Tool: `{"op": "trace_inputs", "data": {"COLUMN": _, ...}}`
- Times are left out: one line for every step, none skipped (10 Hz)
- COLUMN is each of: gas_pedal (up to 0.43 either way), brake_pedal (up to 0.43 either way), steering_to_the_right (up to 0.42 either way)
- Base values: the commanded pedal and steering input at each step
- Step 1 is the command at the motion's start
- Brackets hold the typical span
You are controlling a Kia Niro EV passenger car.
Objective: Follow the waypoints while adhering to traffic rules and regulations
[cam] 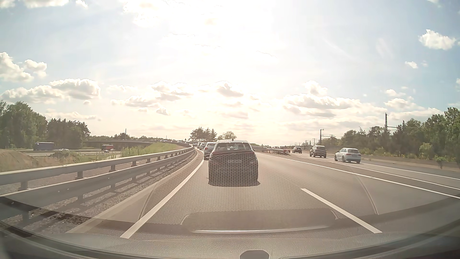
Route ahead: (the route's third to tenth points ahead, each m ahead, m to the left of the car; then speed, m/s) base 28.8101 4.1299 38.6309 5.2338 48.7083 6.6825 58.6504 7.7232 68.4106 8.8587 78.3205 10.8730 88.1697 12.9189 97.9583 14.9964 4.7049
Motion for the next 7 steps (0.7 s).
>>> {"op": "trace_inputs", "data": {"gas_pedal": 0.0, "brake_pedal": 0.0, "steering_to_the_right": -0.007}}
{"op": "trace_inputs", "data": {"gas_pedal": 0.0, "brake_pedal": 0.0, "steering_to_the_right": -0.007}}
{"op": "trace_inputs", "data": {"gas_pedal": 0.0, "brake_pedal": 0.0, "steering_to_the_right": -0.007}}
{"op": "trace_inputs", "data": {"gas_pedal": 0.0, "brake_pedal": 0.0, "steering_to_the_right": -0.007}}
{"op": "trace_inputs", "data": {"gas_pedal": 0.0, "brake_pedal": 0.0, "steering_to_the_right": -0.007}}
{"op": "trace_inputs", "data": {"gas_pedal": 0.0, "brake_pedal": 0.0, "steering_to_the_right": -0.007}}
{"op": "trace_inputs", "data": {"gas_pedal": 0.0, "brake_pedal": 0.0, "steering_to_the_right": -0.007}}
